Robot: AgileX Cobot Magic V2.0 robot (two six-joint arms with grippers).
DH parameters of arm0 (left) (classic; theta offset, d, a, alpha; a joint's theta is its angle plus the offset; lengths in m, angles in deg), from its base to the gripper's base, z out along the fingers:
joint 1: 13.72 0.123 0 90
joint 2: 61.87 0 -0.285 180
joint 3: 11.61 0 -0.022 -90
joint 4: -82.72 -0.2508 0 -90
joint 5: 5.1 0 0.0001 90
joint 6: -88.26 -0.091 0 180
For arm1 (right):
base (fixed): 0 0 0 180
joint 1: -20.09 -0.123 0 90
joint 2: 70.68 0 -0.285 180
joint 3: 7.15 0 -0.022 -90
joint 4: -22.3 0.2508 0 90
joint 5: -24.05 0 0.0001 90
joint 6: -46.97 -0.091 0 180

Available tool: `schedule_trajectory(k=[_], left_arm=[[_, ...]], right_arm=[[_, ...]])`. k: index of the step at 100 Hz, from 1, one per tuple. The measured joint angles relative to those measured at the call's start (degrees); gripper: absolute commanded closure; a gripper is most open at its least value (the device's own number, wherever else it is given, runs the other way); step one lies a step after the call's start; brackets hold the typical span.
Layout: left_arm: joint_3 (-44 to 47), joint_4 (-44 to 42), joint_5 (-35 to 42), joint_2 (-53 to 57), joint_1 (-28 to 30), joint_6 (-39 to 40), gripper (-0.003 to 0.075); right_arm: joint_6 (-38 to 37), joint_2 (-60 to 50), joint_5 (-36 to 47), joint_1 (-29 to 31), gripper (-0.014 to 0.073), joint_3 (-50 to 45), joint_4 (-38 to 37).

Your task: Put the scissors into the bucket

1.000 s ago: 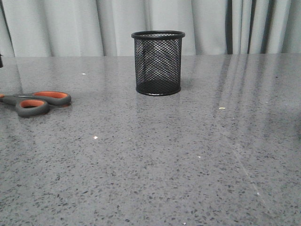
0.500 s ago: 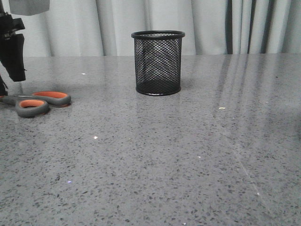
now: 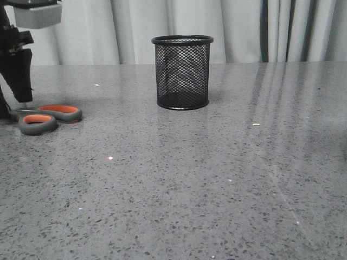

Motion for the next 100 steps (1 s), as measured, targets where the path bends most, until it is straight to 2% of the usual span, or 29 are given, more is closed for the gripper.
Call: schedule_trajectory(k=[48, 68, 83, 100], left_arm=[[-0.12, 0.56, -0.04, -0.96, 0.0, 0.0, 0.0335], [-0.23, 0.79, -0.37, -1.09, 0.0, 0.0, 0.0426], [-0.23, 1.01, -0.61, -1.09, 0.0, 0.0, 0.0434], [-0.23, 1.59, -0.61, -1.22, 0.0, 0.0, 0.05]], right_arm=[[0.0, 0.0, 0.0, 0.0, 0.0244, 0.0, -0.95], [0.0, 0.0, 0.0, 0.0, 0.0244, 0.0, -0.95], [0.0, 0.0, 0.0, 0.0, 0.0244, 0.0, -0.95], [0.0, 0.0, 0.0, 0.0, 0.0244, 0.0, -0.95]])
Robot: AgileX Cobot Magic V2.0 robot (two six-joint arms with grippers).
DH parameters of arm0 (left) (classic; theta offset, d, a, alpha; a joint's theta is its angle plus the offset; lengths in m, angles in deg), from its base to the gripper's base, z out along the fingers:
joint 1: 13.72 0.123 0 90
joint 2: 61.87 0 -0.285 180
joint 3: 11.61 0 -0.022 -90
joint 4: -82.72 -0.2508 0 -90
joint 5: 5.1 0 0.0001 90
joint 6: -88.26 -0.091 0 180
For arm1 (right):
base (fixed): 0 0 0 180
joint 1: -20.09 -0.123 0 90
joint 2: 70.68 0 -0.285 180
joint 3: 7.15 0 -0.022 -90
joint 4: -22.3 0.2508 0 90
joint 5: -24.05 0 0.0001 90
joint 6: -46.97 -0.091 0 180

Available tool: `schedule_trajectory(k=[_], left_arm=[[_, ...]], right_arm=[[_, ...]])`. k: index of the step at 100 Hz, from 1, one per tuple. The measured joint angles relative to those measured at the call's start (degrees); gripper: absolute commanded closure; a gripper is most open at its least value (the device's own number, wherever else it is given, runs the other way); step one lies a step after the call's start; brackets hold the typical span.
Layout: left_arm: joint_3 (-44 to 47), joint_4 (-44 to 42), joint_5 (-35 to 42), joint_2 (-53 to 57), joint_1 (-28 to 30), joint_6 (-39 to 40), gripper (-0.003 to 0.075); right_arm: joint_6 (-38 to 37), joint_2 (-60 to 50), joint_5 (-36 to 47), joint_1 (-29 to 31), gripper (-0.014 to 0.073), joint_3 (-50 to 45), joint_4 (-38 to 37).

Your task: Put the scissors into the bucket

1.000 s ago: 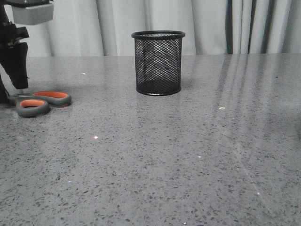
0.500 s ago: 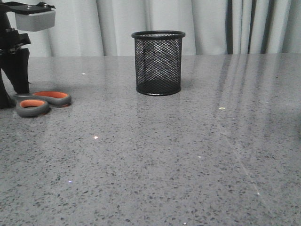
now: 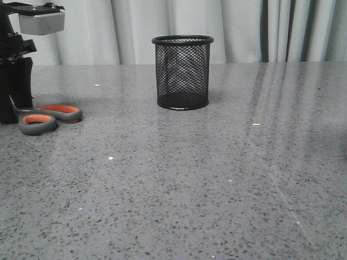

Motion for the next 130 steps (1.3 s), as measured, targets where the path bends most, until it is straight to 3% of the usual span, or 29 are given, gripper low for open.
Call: schedule_trajectory(k=[16, 48, 130], left_arm=[[0.0, 0.28, 0.01, 0.0, 0.0, 0.0, 0.0589], [-0.11, 0.55, 0.09, -0.12, 0.0, 0.0, 0.0651], [-0.01, 0.58, 0.61, 2.66, 0.0, 1.45, 0.0654]], right_arm=[[0.0, 0.0, 0.0, 0.0, 0.0244, 0.0, 0.0], [0.0, 0.0, 0.0, 0.0, 0.0244, 0.0, 0.0], [0.0, 0.0, 0.0, 0.0, 0.0244, 0.0, 0.0]])
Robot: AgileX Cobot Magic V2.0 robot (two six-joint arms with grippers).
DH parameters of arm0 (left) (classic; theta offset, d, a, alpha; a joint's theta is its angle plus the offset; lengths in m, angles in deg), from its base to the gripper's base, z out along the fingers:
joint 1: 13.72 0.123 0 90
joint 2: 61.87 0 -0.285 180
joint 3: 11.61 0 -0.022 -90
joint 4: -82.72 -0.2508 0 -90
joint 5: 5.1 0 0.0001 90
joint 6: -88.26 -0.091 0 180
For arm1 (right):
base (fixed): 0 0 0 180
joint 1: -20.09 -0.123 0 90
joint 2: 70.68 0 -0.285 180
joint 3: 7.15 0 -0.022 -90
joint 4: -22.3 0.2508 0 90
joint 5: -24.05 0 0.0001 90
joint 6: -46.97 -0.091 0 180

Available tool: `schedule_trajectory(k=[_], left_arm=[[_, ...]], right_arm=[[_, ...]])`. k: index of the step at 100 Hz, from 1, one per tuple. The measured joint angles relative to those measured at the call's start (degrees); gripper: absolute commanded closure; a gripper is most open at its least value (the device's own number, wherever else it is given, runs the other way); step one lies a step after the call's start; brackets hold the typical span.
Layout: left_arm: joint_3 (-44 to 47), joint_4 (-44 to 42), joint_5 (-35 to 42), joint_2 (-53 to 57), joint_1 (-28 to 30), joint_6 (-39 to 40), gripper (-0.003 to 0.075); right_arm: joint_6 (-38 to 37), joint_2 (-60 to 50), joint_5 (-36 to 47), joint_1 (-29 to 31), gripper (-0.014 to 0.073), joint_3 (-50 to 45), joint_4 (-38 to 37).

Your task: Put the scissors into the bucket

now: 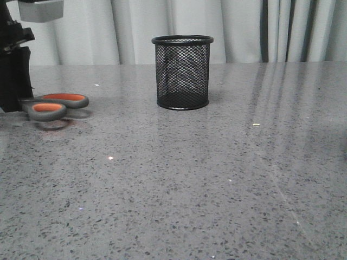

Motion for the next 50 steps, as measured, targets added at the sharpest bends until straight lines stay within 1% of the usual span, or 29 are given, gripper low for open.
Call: schedule_trajectory(k=[27, 50], left_arm=[[0.0, 0.0, 0.0, 3.0, 0.0, 0.04, 0.0653], [-0.6, 0.16, -0.24, 6.44, 0.0, 1.33, 0.0653]], right_arm=[[0.0, 0.0, 0.67, 0.0, 0.0244, 0.0, 0.14], [0.09, 0.0, 3.82, 0.0, 0.0244, 0.0, 4.33]])
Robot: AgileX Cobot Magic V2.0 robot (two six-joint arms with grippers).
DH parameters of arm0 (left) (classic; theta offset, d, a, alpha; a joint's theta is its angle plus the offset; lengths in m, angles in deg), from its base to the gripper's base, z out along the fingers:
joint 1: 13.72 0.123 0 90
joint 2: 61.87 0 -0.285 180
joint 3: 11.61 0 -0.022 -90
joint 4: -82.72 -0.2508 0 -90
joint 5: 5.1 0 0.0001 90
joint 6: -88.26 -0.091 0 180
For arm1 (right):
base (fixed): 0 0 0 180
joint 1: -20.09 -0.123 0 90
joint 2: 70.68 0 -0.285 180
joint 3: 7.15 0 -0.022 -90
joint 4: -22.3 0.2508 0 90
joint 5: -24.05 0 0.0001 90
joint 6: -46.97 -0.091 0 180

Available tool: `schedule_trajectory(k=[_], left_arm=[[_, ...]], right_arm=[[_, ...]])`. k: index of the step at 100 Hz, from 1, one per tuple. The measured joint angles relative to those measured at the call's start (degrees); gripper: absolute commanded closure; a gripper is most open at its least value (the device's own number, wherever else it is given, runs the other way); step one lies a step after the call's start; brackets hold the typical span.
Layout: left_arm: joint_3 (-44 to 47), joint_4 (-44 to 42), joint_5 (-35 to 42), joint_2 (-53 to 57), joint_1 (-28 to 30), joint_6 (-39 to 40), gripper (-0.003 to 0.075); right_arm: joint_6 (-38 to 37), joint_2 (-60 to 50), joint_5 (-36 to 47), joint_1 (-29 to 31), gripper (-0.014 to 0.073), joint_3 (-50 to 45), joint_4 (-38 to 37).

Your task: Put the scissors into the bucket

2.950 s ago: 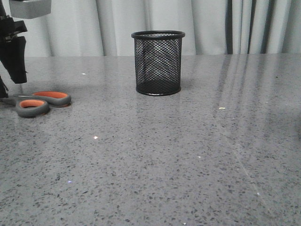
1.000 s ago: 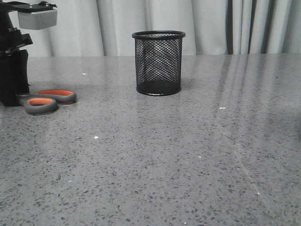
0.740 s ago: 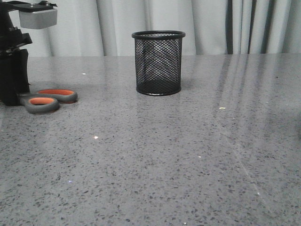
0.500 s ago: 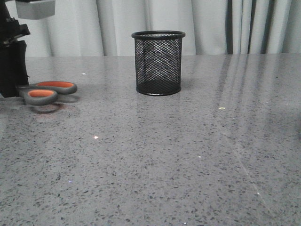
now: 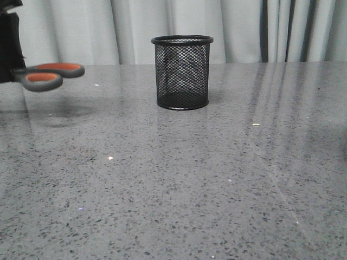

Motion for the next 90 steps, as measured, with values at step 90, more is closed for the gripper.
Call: schedule_trajectory(k=[90], left_arm=[[-11.56, 7.78, -1.28, 7.95, -5.27, 2.75, 0.0653]], right_arm=[[0.0, 6.71, 13.79, -0.49, 0.0244, 3.8, 35.45]])
